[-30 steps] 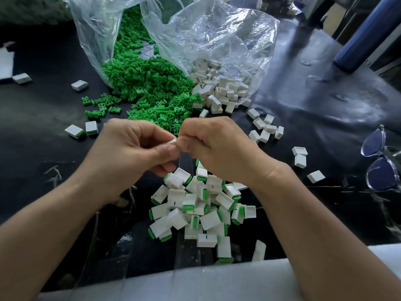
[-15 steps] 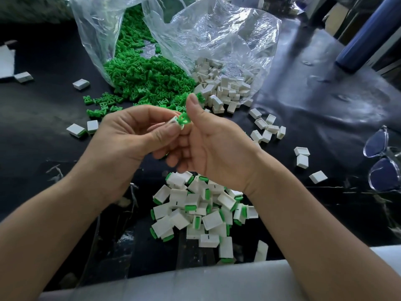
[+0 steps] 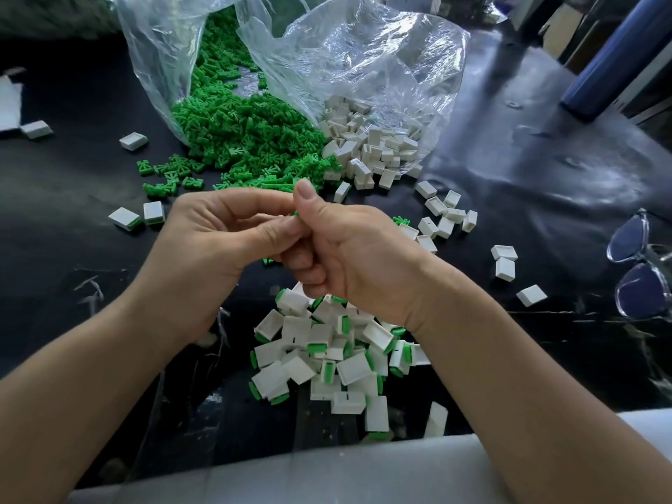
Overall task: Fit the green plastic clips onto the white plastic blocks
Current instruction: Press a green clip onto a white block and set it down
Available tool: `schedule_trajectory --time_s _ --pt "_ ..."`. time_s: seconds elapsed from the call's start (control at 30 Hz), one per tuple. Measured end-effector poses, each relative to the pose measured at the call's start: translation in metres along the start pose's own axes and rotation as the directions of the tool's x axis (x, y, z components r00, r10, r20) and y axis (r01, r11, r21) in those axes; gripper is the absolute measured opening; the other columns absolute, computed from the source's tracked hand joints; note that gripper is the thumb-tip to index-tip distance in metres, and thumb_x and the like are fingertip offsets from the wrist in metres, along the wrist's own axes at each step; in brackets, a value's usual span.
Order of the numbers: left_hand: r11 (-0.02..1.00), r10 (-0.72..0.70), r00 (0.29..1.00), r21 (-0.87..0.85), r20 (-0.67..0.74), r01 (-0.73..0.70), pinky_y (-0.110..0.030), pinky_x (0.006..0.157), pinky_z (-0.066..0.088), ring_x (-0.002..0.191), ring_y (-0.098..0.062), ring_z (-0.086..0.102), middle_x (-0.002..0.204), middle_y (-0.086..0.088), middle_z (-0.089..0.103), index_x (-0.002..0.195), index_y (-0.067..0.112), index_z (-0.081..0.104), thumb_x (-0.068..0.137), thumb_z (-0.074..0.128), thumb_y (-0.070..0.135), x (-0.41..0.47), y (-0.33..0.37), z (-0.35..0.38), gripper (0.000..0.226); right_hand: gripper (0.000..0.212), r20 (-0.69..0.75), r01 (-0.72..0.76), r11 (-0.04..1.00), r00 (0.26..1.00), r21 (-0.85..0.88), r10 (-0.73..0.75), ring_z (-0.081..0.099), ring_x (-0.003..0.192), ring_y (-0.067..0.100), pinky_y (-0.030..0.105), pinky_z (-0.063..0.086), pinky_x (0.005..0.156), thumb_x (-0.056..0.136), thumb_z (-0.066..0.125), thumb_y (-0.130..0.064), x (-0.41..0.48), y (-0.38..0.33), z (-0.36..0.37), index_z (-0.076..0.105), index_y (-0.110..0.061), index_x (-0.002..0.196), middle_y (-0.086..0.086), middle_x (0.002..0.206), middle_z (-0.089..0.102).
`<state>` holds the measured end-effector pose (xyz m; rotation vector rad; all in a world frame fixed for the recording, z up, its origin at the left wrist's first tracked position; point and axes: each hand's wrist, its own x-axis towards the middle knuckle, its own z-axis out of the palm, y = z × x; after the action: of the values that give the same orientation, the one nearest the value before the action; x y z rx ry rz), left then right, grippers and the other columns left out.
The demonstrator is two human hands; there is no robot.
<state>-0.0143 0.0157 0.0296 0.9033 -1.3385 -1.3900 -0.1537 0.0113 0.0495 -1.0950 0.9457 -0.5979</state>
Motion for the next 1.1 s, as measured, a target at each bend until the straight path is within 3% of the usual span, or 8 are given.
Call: schedule_trajectory --time_s 0.13,0.23,0.37,0.5,0.57,0.67,0.9,1.1 --pt "0.999 -0.025 0.999 -0.03 -0.045 0.024 -0.03 0.054 0.055 0.053 -0.019 0.06 0.057 -0.007 0.065 0.074 0.012 0.075 0.058 0.072 0.018 -0.001 -0.001 0.003 0.017 0.066 -0.025 0.004 1.0 1.0 -0.009 -0.004 0.025 0.051 0.011 0.023 0.021 0.051 0.097 0.028 -0.041 0.002 0.002 0.002 0.042 0.017 0.124 0.002 0.061 0.03" --pt "0.999 -0.02 0.999 -0.032 -0.05 0.018 -0.027 0.052 0.054 0.052 -0.017 0.061 0.057 -0.005 0.065 0.072 0.013 0.076 0.061 0.066 0.021 -0.002 0.0 0.006 0.017 0.038 -0.036 0.016 1.0 0.999 -0.015 -0.017 0.023 0.051 0.01 0.023 0.019 0.051 0.098 0.029 -0.04 0.001 0.003 0.004 0.047 -0.007 0.099 0.002 0.061 0.026" --pt "0.999 -0.023 0.998 -0.035 -0.058 0.021 -0.029 0.052 0.054 0.05 -0.019 0.059 0.056 -0.007 0.063 0.073 0.013 0.076 0.061 0.067 0.023 -0.001 0.001 0.007 0.018 0.063 -0.012 0.009 1.0 1.0 0.012 -0.009 0.026 0.051 0.011 0.024 0.021 0.051 0.098 0.027 -0.042 0.003 0.003 0.0 0.05 0.015 0.112 0.002 0.06 0.031" --pt "1.0 -0.001 0.998 -0.03 -0.068 -0.002 -0.023 0.052 0.052 0.049 -0.015 0.06 0.059 -0.005 0.066 0.07 0.015 0.076 0.065 0.064 0.015 0.0 0.003 0.007 0.012 0.05 0.047 -0.027 0.997 0.999 0.07 0.023 0.029 0.051 0.011 0.025 0.02 0.053 0.097 0.02 -0.045 0.003 -0.001 -0.003 0.046 -0.007 0.076 0.002 0.059 0.034" --pt "0.999 -0.009 0.998 -0.031 -0.059 0.007 -0.024 0.053 0.053 0.052 -0.016 0.062 0.061 -0.005 0.068 0.073 0.014 0.076 0.067 0.071 0.01 0.001 0.002 0.006 0.009 0.044 0.019 -0.019 0.998 1.0 0.061 0.018 0.029 0.05 0.011 0.024 0.021 0.052 0.097 0.023 -0.044 0.004 0.0 -0.005 0.044 -0.01 0.078 0.002 0.06 0.035" --pt "0.998 -0.042 0.998 -0.057 -0.052 0.039 -0.026 0.054 0.054 0.053 -0.019 0.064 0.063 -0.007 0.069 0.077 0.012 0.076 0.072 0.06 0.011 0.001 0.002 0.005 0.017 0.046 -0.008 -0.006 1.0 1.0 0.026 0.006 0.03 0.05 0.011 0.023 0.023 0.05 0.096 0.027 -0.045 0.005 0.002 -0.006 0.046 -0.011 0.071 0.002 0.06 0.037" --pt "0.992 -0.117 0.99 -0.063 -0.076 0.112 -0.029 0.065 0.057 0.057 -0.023 0.062 0.066 -0.012 0.068 0.072 0.013 0.076 0.068 0.057 0.011 0.005 0.001 0.0 0.02 0.046 -0.014 0.017 0.997 1.0 -0.079 -0.018 0.034 0.05 0.009 0.019 0.027 0.048 0.095 0.031 -0.046 0.006 0.004 -0.009 0.053 -0.008 0.078 -0.001 0.059 0.04" --pt "0.991 -0.109 0.993 -0.079 -0.054 0.104 -0.026 0.057 0.053 0.052 -0.022 0.06 0.061 -0.014 0.064 0.078 0.003 0.074 0.068 0.055 0.007 0.004 0.003 -0.001 0.022 0.045 -0.012 0.055 0.992 0.998 -0.116 -0.057 0.037 0.052 0.01 0.02 0.03 0.05 0.096 0.031 -0.042 0.005 0.005 -0.006 0.055 -0.01 0.075 -0.001 0.061 0.045"
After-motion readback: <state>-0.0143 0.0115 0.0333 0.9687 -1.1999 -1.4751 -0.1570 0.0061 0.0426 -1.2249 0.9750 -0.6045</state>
